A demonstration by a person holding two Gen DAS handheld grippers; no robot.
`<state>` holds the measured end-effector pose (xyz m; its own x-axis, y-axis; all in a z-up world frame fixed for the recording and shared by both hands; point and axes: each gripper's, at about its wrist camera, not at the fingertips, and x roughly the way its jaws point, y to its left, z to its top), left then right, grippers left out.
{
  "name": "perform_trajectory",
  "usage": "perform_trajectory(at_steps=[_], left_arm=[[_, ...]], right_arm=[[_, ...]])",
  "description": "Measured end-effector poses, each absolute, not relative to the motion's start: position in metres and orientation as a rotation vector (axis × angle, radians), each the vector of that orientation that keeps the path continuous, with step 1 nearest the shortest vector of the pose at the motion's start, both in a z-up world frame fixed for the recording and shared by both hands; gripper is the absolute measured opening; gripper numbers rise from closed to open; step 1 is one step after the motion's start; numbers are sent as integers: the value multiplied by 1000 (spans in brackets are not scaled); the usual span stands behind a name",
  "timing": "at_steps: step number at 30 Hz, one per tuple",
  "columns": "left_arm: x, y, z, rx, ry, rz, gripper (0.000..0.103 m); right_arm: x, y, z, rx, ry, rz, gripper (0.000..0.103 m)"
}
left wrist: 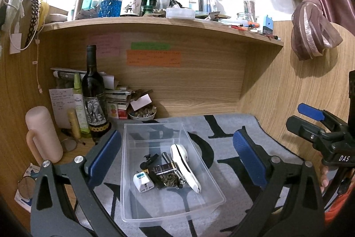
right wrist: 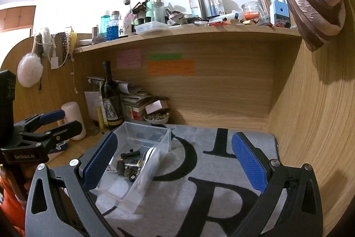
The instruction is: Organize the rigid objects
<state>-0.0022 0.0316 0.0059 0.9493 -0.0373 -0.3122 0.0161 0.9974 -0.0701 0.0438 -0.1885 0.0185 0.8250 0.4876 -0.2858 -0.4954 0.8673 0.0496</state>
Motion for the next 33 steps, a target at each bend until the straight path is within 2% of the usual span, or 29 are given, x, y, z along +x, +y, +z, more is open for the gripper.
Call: perform_trajectory(at_steps=[33], left_arm=[[-2, 30, 2, -55, 322, -27, 102]], right_arm=[[40, -186, 21, -31, 281, 539, 103]])
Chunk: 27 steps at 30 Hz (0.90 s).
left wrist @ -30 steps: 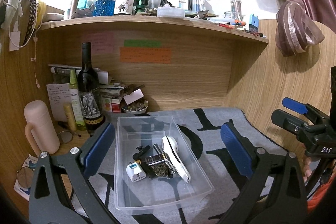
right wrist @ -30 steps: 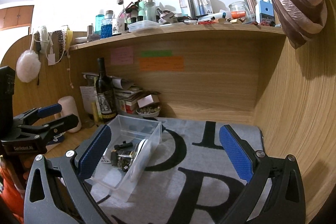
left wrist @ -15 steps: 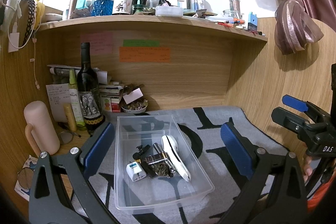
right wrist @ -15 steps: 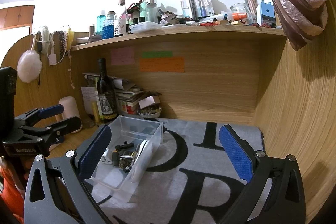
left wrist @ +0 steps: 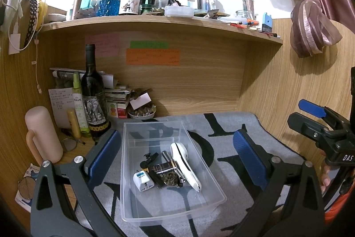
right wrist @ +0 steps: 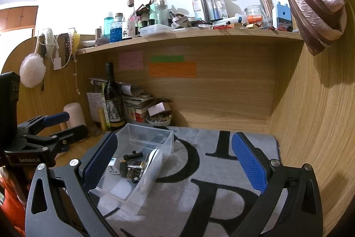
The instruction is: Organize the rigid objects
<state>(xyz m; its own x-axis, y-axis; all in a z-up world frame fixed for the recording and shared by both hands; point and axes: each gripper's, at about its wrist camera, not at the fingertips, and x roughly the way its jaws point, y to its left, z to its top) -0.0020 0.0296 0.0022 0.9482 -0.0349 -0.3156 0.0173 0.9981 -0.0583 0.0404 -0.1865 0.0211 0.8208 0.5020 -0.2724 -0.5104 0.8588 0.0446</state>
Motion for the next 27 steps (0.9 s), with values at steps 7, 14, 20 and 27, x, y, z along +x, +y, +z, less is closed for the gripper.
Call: perform_trajectory(at_steps=[7, 14, 20, 27], left_arm=[[-2, 29, 3, -55, 322, -26, 102], [-2, 29, 2, -59, 320, -24, 102], [-2, 29, 4, -76, 318, -21, 102], [0, 33, 5, -88, 325, -25, 102]], right_arm=[[41, -187, 21, -30, 281, 542, 103], [41, -188, 21, -32, 281, 543, 103], [41, -187, 21, -27, 280, 540, 103], [41, -187, 21, -26, 282, 537, 103]])
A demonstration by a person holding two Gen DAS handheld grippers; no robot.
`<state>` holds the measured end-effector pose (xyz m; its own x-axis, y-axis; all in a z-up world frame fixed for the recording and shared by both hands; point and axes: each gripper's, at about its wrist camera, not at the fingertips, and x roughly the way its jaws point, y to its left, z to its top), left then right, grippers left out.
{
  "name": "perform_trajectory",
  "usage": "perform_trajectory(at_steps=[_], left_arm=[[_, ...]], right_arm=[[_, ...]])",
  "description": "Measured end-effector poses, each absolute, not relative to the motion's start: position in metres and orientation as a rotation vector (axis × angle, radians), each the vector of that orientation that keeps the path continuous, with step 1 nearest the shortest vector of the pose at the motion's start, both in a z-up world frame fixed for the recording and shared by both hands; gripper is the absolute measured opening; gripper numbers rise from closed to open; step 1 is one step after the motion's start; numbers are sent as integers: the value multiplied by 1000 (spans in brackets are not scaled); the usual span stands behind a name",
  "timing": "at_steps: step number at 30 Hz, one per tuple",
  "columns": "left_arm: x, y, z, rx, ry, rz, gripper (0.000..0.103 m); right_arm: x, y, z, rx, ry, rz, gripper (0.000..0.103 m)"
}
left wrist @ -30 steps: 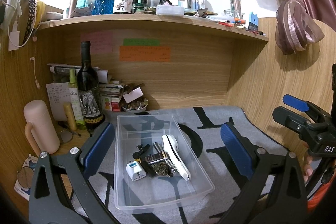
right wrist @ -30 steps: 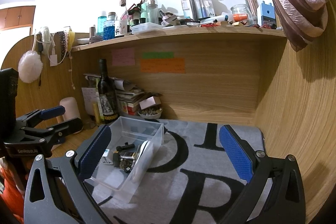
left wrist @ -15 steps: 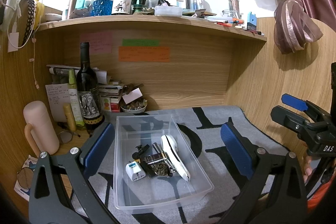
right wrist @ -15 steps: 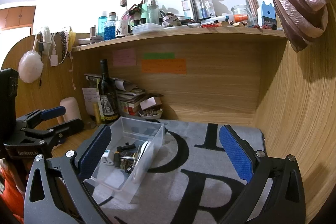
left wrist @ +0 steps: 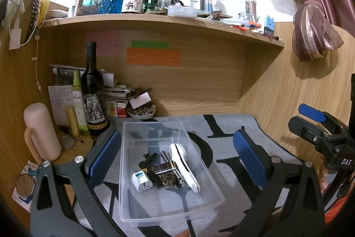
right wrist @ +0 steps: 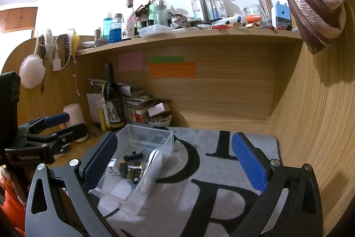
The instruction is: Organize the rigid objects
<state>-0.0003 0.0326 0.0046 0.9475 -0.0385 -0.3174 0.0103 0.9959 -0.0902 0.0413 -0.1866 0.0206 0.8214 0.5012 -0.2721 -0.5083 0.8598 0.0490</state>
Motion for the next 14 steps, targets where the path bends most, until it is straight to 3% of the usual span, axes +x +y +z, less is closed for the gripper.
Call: perform_trajectory(at_steps=[14], left_arm=[[5, 36, 2, -101, 340, -48, 102]], right_arm=[[44, -181, 18, -25, 295, 532, 103]])
